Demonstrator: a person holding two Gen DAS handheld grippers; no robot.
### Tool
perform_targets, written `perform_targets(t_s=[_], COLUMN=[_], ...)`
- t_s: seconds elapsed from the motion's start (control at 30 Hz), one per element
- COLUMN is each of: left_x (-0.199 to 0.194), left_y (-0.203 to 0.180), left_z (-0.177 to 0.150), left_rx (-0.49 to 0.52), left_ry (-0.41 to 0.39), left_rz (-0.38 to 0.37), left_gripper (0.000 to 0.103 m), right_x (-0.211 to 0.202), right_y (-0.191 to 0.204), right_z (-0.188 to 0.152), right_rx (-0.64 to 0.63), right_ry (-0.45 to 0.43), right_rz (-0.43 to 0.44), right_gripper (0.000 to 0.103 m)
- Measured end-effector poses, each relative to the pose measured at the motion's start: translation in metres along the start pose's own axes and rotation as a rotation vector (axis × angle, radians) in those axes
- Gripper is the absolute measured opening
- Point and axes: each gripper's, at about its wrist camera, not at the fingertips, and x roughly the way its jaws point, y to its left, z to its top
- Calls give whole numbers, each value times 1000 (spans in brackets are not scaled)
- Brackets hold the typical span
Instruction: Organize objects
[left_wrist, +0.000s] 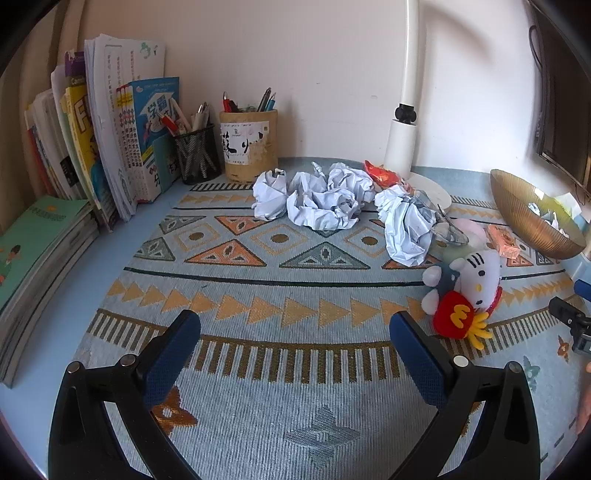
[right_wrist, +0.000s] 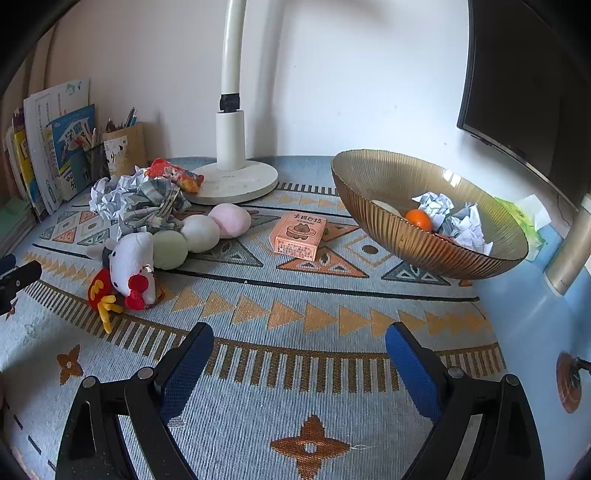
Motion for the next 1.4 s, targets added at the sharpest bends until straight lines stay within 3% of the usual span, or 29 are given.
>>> perform_targets(t_s=[0.27,0.4,0.43,0.5,0.57,0.67,0.73,0.8,1.0,1.07,1.1,1.17,1.23,1.3,1.37,1.4], left_x=[1,2,3,7,8,25,47,74,128,146,153,165,174,187,190,189], left_y=[-2,-2,1,14,30,55,64,69,97,98,99,97,92,89,86,85], left_z=[0,1,3,10,28,62,79,93,125,127,127,124,126,129,129,128], left_rx=[17,24,20,-14,-22,-41,-81,-128,-295,-326,-336,-366,-352,-331,-316,-311], left_ry=[7,28,58,137,150,170,210,252,219,224,237,256,265,302,304,303], left_rz=[6,-18,-73,-282,-324,-373,-410,-425,-408,-392,-416,-467,-452,-438,-431,-417], left_gripper=[102,102,102,102,102,102,102,102,101,87,73,72,72,71,38,33], right_x=[-3,-3,-3,-5,-4,0,-4,-2,69,94,109,139,159,168,180,191], right_y=[0,-2,-2,0,4,13,23,36,68,76,81,95,104,110,118,120], right_z=[-1,-1,-1,-2,-2,8,32,57,144,162,169,179,182,187,188,185], right_rx=[-1,11,11,-3,-32,-35,8,34,229,225,203,157,171,167,135,141], right_ry=[-14,-10,-11,-14,6,90,109,125,228,232,249,313,387,372,381,424], right_rz=[7,18,18,9,25,139,282,358,515,512,498,550,633,605,531,513], right_gripper=[94,99,99,99,99,99,99,99,99,99,99,99,99,99,85,68])
